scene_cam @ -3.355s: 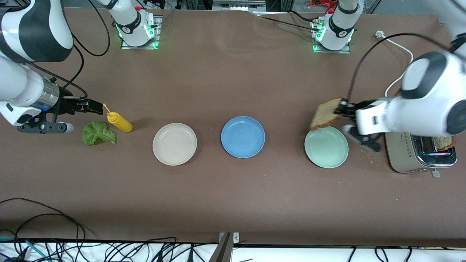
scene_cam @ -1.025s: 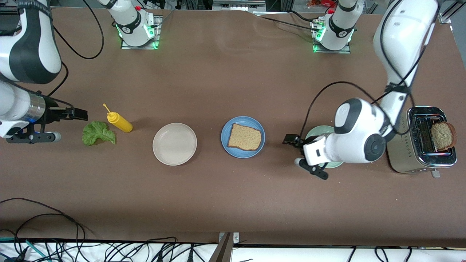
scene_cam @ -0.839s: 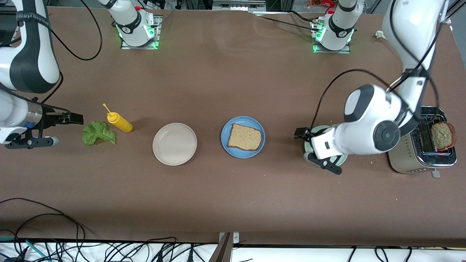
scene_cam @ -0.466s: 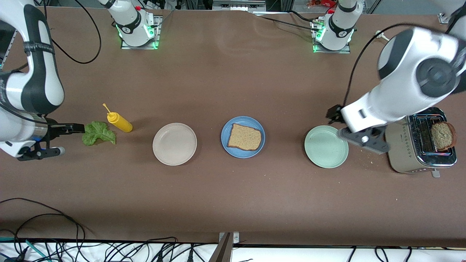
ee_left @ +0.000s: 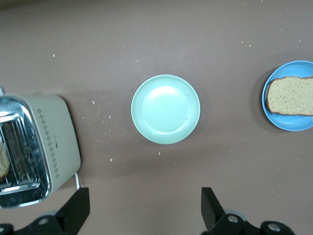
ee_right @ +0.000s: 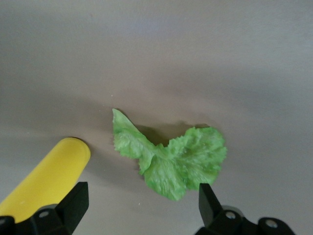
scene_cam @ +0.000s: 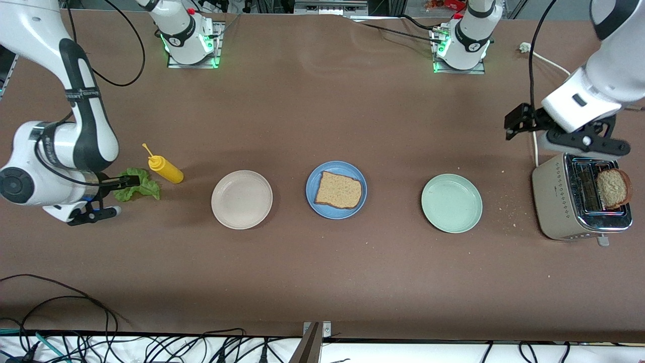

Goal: Make sandwich in blue plate with both arms
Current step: 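Lower the right gripper onto the lettuce leaf and grasp it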

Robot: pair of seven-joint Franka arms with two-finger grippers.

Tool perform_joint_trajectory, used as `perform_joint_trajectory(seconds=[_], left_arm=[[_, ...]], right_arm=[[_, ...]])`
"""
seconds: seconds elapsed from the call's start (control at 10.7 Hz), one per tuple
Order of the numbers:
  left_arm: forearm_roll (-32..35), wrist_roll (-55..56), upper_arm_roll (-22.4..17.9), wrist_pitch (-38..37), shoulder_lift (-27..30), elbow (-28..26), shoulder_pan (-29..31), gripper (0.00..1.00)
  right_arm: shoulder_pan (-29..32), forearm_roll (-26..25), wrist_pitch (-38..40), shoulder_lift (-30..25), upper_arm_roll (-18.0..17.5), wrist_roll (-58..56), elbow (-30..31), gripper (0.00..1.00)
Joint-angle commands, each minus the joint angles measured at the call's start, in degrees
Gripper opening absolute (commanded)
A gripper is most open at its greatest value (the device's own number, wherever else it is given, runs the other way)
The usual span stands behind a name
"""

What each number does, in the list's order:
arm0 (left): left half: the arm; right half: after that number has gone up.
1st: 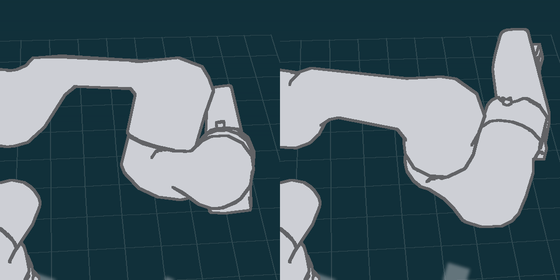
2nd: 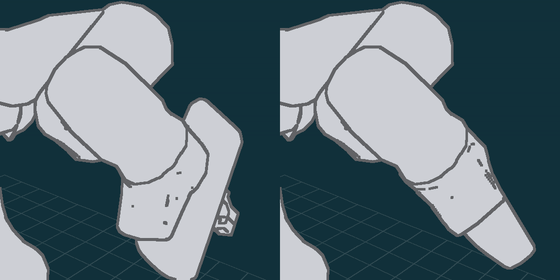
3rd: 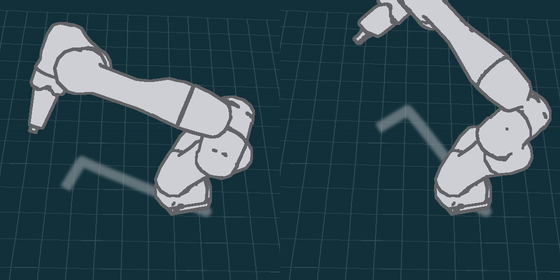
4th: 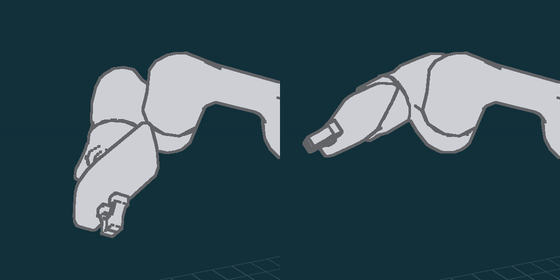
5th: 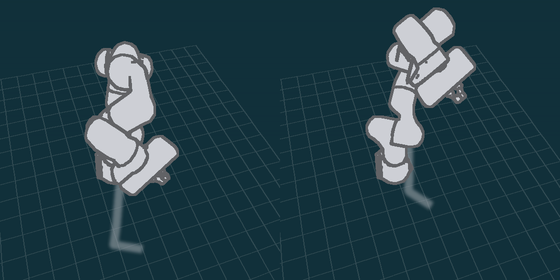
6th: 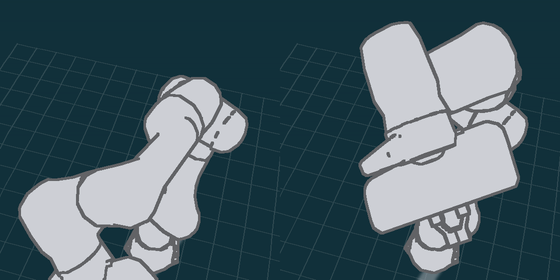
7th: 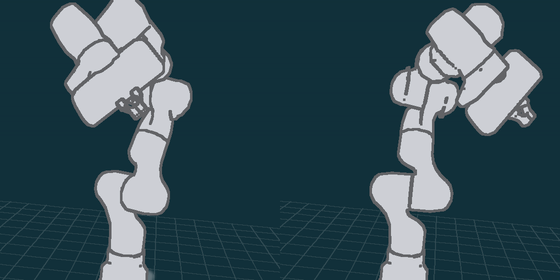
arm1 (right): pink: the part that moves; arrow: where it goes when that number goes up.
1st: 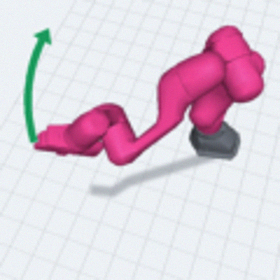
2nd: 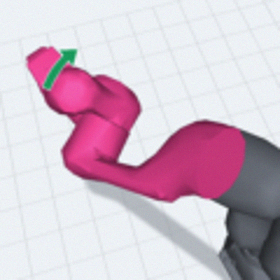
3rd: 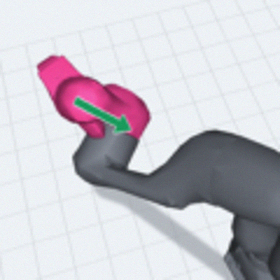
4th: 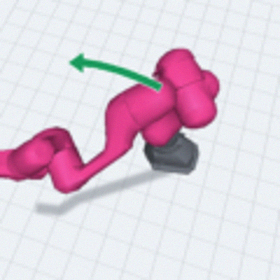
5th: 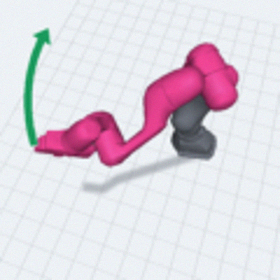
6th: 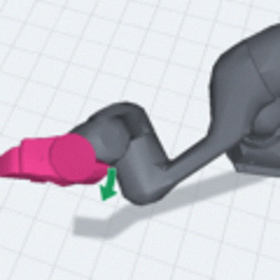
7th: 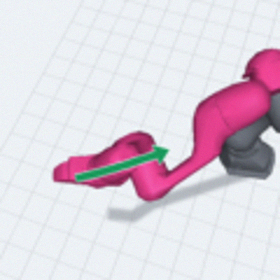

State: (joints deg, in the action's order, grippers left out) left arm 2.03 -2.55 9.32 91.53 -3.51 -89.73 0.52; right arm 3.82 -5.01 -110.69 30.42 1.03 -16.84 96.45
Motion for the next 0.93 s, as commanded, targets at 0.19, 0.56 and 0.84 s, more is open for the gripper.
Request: perform_joint_trajectory(seconds=[0.19,0.56,0.84], left_arm=[[-1.16,0.18,-1.59,1.55,7.65,-8.63,-3.77,1.00],[-1.59,0.18,-1.68,1.02,7.56,-8.53,-3.59,1.00],[-1.68,-0.34,-1.85,1.02,7.30,-8.36,-2.54,1.00]], right_arm=[[3.56,-2.80,-5.32,4.72,-0.42,-9.17,1.55,1.00],[3.65,-4.57,-6.56,7.45,-0.42,-9.08,1.55,1.00],[3.91,-4.57,-6.47,7.90,-0.42,-9.08,1.55,0.67]])
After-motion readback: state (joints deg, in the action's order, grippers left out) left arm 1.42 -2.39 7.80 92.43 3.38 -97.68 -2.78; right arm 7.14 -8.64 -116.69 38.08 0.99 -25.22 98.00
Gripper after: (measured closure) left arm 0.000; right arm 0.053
